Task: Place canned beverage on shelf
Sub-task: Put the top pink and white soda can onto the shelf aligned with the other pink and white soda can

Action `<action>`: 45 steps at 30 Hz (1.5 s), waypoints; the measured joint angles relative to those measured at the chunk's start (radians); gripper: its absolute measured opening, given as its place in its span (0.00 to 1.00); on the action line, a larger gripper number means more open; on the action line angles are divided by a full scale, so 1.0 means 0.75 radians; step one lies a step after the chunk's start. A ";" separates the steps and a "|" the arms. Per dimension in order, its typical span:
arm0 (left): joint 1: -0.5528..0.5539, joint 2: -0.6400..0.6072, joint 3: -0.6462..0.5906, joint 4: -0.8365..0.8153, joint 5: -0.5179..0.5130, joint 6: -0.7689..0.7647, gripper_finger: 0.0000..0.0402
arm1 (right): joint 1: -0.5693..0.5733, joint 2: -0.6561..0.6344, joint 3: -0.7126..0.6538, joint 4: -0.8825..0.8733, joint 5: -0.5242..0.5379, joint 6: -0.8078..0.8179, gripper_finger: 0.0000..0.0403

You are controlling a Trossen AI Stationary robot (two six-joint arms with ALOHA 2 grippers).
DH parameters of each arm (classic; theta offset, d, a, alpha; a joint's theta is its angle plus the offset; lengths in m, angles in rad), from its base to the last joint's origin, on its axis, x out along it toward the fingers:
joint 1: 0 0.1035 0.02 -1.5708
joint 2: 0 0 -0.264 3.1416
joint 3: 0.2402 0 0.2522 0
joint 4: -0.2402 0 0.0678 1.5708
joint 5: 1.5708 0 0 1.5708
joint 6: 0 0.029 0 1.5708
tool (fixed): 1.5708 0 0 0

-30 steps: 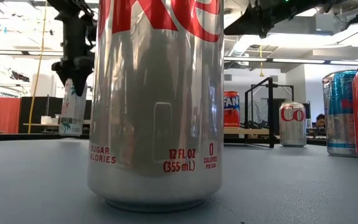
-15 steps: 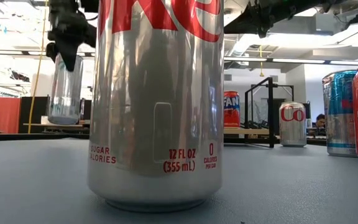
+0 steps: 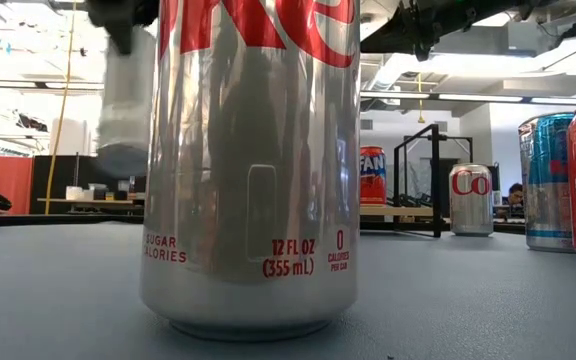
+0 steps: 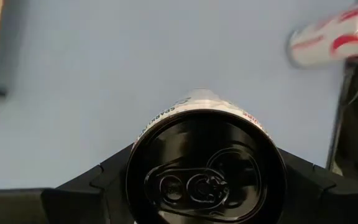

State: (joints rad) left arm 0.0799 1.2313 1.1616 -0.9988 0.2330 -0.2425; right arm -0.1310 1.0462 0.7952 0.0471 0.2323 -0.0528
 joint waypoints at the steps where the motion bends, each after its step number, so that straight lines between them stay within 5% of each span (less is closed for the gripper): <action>1: -0.015 0.020 0.027 0.026 -0.016 0.014 0.64 | 0.000 0.000 0.000 -0.001 0.000 0.001 0.00; 14: -0.109 0.540 0.491 -0.065 -0.236 0.399 0.64 | 0.006 0.000 -0.001 -0.018 0.000 0.046 0.00; 21: -0.091 0.759 0.616 -0.147 -0.293 0.418 0.64 | 0.010 0.000 -0.001 -0.034 -0.003 0.049 0.00; 45: -0.080 0.803 0.620 -0.067 -0.262 0.349 0.75 | 0.009 0.009 -0.002 -0.082 -0.005 -0.001 0.00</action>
State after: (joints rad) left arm 0.0196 1.8332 1.6268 -1.0487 0.0368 0.0196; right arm -0.1242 1.0527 0.7940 -0.0147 0.2283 -0.0536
